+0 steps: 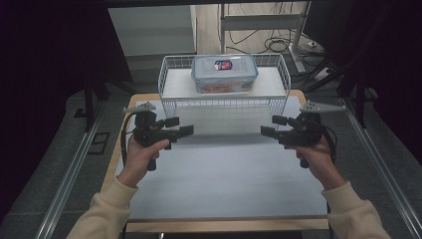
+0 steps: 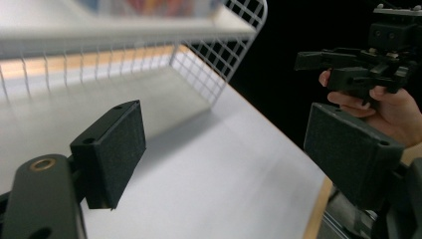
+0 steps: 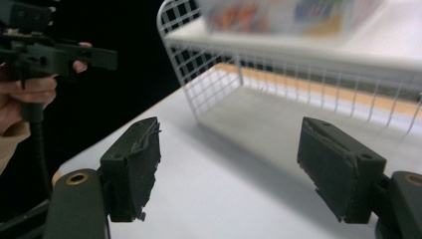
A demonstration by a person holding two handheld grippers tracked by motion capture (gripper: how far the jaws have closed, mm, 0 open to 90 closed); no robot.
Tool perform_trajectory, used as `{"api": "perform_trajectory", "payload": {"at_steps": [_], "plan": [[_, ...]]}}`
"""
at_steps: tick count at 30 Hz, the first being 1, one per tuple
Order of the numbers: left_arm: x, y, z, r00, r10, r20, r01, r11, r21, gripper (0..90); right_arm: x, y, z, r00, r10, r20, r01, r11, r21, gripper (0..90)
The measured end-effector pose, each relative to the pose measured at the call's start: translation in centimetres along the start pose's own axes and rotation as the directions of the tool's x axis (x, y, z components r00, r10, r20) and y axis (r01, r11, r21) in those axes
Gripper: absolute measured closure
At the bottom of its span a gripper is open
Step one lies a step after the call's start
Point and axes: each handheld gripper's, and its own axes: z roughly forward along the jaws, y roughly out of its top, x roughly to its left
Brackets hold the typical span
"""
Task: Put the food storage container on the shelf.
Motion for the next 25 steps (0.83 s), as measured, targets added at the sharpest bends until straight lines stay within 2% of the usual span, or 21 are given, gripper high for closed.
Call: {"api": "perform_trajectory", "payload": {"at_steps": [4, 10, 13, 15, 19, 25], "plan": [[0.0, -3.3, 0.0, 0.9997, 0.013, -0.019, -0.012, 0.9997, 0.023, 16.1, 0.2, -3.2, -0.4, 1.0000, -0.004, -0.002, 0.004, 1.000, 0.015, 24.5], [0.6, -7.2, 0.8, 0.9994, -0.001, -0.035, 0.004, 0.9974, 0.072, 16.2, 0.2, -7.6, 0.0, 0.9997, 0.021, -0.010, -0.020, 0.998, 0.056, 23.6], [0.8, -8.0, 1.2, 0.9992, -0.004, -0.041, 0.008, 0.9949, 0.100, 16.3, 0.3, -8.7, 0.5, 0.9998, 0.018, -0.009, -0.017, 0.997, 0.074, 23.4], [0.8, -7.9, 1.3, 0.9985, 0.003, -0.055, 0.003, 0.9953, 0.097, 16.5, 0.5, -8.7, 0.8, 0.9999, 0.008, -0.008, -0.008, 0.997, 0.074, 23.2], [0.8, -7.9, 1.4, 0.9987, 0.004, -0.050, 0.001, 0.9955, 0.094, 16.6, 0.7, -8.6, 0.8, 0.9999, -0.015, -0.003, 0.015, 0.998, 0.069, 22.9], [1.2, -8.3, 1.8, 0.9984, -0.005, -0.057, 0.011, 0.9944, 0.105, 16.7, 0.5, -9.6, 0.7, 0.9989, -0.036, 0.030, 0.034, 0.997, 0.072, 20.8]]}}
